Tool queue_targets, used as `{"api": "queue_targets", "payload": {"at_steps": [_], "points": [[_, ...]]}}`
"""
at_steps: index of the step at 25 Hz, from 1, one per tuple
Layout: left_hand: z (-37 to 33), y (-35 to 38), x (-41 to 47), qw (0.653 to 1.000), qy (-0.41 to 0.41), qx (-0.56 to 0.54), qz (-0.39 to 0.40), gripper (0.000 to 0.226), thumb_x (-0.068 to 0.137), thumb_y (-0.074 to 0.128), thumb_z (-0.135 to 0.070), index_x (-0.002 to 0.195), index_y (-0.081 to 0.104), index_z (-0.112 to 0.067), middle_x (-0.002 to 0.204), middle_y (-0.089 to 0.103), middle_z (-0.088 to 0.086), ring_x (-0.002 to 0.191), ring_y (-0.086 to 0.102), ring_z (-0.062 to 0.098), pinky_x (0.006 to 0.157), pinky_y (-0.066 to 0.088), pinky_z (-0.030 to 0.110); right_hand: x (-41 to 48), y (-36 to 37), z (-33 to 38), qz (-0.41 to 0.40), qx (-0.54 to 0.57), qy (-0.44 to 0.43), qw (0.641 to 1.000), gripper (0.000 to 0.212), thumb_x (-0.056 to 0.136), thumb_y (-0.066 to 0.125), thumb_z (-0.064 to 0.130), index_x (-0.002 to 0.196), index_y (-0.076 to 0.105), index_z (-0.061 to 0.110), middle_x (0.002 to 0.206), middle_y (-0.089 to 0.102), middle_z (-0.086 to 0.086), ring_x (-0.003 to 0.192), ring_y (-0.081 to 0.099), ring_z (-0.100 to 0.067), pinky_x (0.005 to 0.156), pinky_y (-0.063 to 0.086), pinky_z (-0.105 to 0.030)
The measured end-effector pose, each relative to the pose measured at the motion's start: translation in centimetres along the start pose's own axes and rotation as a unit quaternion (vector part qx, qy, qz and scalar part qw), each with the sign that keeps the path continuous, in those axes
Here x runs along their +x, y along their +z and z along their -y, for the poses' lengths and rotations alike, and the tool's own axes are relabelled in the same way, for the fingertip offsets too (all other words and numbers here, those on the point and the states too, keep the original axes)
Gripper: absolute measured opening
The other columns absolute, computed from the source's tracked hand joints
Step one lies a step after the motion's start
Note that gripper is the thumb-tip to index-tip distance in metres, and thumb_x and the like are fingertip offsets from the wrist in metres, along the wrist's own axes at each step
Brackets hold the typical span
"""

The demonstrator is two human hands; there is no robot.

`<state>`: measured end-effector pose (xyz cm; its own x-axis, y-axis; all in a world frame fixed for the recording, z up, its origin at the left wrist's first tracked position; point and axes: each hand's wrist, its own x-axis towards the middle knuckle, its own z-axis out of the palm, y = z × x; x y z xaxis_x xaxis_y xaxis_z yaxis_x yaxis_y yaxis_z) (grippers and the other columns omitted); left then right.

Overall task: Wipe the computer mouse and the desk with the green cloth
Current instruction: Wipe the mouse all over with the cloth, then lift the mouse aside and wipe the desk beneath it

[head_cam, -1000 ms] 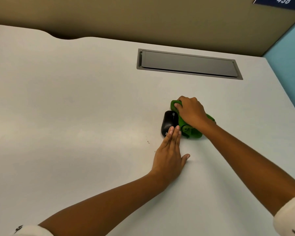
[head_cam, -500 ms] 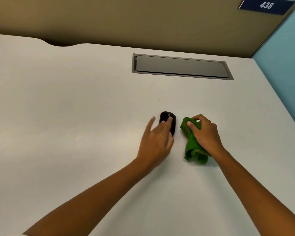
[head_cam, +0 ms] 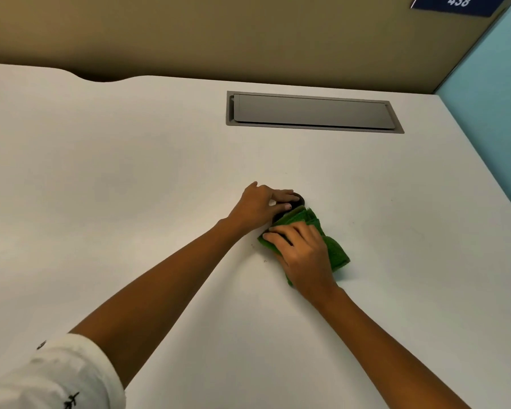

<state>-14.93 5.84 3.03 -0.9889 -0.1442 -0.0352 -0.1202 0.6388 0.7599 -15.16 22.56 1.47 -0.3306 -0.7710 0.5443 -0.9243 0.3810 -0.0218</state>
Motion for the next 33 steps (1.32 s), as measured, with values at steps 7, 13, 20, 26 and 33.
{"api": "queue_targets", "payload": {"at_steps": [7,13,20,26,33], "points": [[0.8,0.1,0.6,0.998,0.01,0.061,0.01,0.033,0.097,0.056,-0.029,0.129,0.06,-0.029,0.14,0.056,-0.003,0.139,0.04,0.018,0.116,-0.013,0.05,-1.2,-0.4,-1.6,0.084,0.04,-0.022,0.995,0.017,0.088,0.063,0.028,0.093,0.072,0.015,0.085,0.074,0.0,0.075,0.062,-0.021,0.066,0.052,-0.032],[0.3,0.0,0.4,0.997,0.005,0.082,-0.006,0.033,0.097,0.055,-0.031,0.129,0.059,-0.033,0.139,0.056,-0.007,0.139,0.041,0.017,0.116,-0.013,0.052,-2.2,-2.0,-3.4,0.129,0.072,0.132,0.98,0.024,0.082,0.07,0.027,0.101,0.071,0.013,0.091,0.074,-0.005,0.082,0.063,-0.022,0.073,0.052,-0.032],[-2.0,1.9,-2.2,0.974,-0.078,0.019,-0.214,0.032,0.095,0.054,-0.04,0.121,0.068,-0.027,0.111,0.074,-0.003,0.106,0.066,0.013,0.121,0.002,0.035,-1.5,-3.1,-5.0,-0.075,0.194,0.444,0.872,0.031,0.091,0.059,0.027,0.121,0.054,0.019,0.121,0.058,-0.003,0.111,0.054,-0.025,0.092,0.047,-0.038],[-3.6,5.1,-3.2,0.964,-0.108,0.135,-0.201,0.061,0.081,0.07,-0.045,0.133,0.054,-0.017,0.138,0.047,0.008,0.106,0.058,0.027,0.077,0.051,0.034,-4.0,-0.8,-4.9,0.16,-0.03,0.352,0.922,0.053,0.096,0.041,0.038,0.145,0.03,0.021,0.157,0.025,-0.005,0.146,0.017,-0.027,0.118,0.016,-0.052],[-4.5,5.3,-1.8,0.958,-0.18,0.163,-0.153,0.073,0.081,0.067,-0.037,0.142,0.035,-0.015,0.12,0.052,0.015,0.1,0.052,0.03,0.071,0.041,0.031,-1.7,1.3,-7.6,0.181,-0.019,0.376,0.909,0.05,0.098,0.032,0.041,0.147,0.023,0.033,0.158,0.022,-0.001,0.147,0.013,-0.029,0.117,0.019,-0.052]]}}
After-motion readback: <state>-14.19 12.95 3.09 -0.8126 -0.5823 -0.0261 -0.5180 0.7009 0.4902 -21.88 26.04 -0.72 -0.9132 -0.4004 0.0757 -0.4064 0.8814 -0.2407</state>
